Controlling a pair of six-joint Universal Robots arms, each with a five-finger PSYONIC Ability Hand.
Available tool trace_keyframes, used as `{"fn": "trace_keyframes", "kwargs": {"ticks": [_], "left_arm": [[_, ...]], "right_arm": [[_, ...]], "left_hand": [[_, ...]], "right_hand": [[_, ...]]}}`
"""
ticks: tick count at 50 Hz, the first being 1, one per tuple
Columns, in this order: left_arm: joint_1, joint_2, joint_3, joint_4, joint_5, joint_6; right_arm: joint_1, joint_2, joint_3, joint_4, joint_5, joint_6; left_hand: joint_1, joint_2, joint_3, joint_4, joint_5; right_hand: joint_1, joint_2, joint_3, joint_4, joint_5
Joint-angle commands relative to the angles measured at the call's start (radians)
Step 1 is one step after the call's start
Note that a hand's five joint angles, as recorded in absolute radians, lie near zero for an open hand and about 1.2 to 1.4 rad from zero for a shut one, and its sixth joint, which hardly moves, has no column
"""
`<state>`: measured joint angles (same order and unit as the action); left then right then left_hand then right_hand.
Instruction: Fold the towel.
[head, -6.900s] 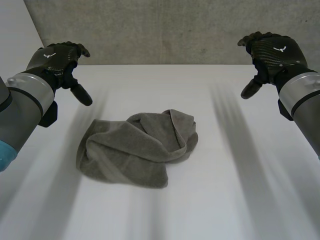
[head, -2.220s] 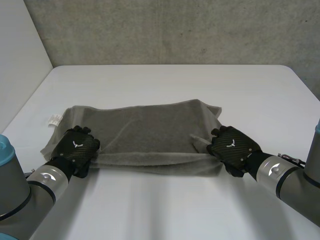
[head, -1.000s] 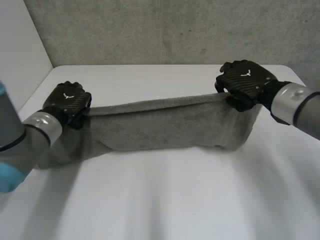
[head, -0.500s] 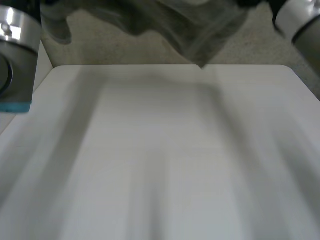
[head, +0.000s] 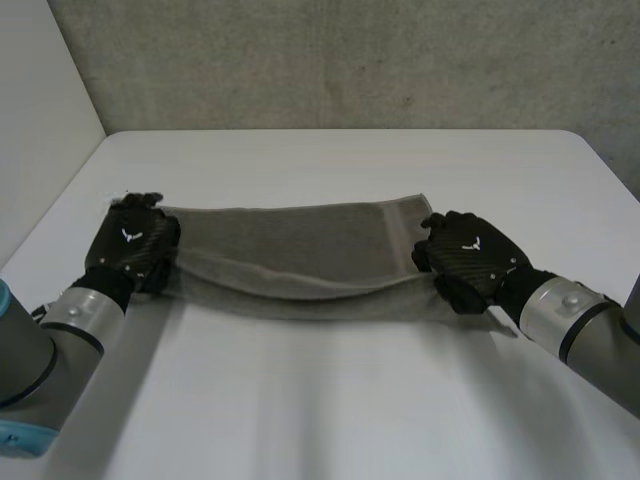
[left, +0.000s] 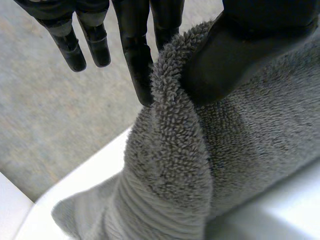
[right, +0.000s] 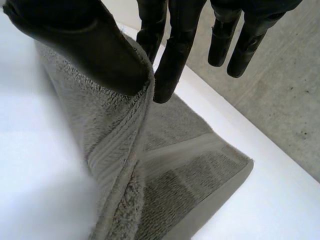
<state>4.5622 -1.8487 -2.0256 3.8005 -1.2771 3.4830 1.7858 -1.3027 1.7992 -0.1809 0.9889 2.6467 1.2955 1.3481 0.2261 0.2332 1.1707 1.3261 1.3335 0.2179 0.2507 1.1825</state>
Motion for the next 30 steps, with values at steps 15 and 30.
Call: {"fn": "trace_keyframes", "kwargs": {"ticks": [15, 30], "left_arm": [[0.018, 0.089, -0.030, -0.277, -0.002, 0.088], [0.095, 0.108, 0.025, -0.406, 0.005, 0.179]], "right_arm": [[-0.062, -0.010, -0.004, -0.015, 0.013, 0.004], [-0.059, -0.006, 0.003, -0.015, 0.010, 0.002]], "left_hand": [[-0.944, -0.997, -0.052, -0.059, -0.994], [-1.055, -1.108, -0.052, -0.059, -1.105]], "right_hand": [[0.070, 0.063, -0.043, -0.076, 0.039], [0.070, 0.063, -0.043, -0.076, 0.039]]}}
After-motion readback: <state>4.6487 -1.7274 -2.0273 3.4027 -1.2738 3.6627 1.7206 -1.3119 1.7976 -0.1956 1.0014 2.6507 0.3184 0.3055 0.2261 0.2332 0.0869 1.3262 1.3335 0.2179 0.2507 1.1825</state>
